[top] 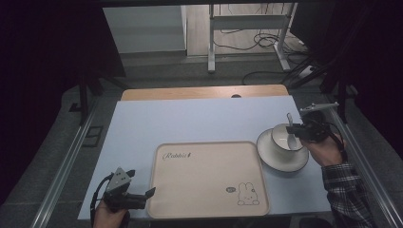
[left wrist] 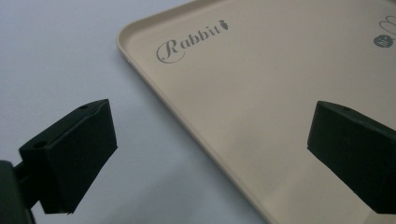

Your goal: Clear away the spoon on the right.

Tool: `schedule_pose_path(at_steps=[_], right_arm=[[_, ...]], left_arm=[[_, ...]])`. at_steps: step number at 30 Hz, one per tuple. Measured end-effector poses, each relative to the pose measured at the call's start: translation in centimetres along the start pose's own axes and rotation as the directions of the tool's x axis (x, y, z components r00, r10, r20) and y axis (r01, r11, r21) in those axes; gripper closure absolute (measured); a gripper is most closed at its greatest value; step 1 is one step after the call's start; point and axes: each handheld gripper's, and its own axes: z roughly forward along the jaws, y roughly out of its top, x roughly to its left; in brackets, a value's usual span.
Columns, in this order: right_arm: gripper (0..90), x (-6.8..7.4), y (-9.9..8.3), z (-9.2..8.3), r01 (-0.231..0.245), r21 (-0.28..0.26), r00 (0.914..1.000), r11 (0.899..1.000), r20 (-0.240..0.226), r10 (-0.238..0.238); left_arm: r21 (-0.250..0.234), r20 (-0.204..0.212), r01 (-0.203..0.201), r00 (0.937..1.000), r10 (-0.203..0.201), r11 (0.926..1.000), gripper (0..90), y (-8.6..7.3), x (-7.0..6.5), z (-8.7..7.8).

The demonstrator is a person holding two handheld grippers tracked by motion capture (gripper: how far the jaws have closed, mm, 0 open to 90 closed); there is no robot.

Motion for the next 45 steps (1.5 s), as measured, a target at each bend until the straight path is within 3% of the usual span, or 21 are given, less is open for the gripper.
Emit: schedule_pose_path(at_steps=[5, 18, 32, 45], right_arm=[[75.6, 0.5, 0.3, -1.0, 0.012, -0.021, 0.9999, 1.0, -0.004, -0.012], [75.8, 2.5, 1.1, -3.1, 0.053, -0.017, 0.998, 0.998, -0.032, -0.054], [76.5, 5.4, 0.1, -4.4, 0.092, 0.022, 0.9926, 0.995, -0.082, -0.09], [77.6, 8.5, -1.4, -4.5, 0.145, 0.088, 0.9796, 0.986, -0.152, -0.131]], left_arm=[[0.0, 0.0, 0.0, 1.0, 0.0, 1.0, 1.1, 0.0, 0.0, 0.0], [-0.003, 0.001, 0.004, 1.0, -0.004, 1.0, 1.1, 0.0, 0.0, 0.0], [-0.007, 0.001, 0.006, 1.0, -0.006, 1.0, 0.9, 0.0, 0.1, -0.1], [-0.006, 0.0, 0.002, 1.0, -0.002, 1.0, 0.9, 0.0, 0.1, -0.1]])
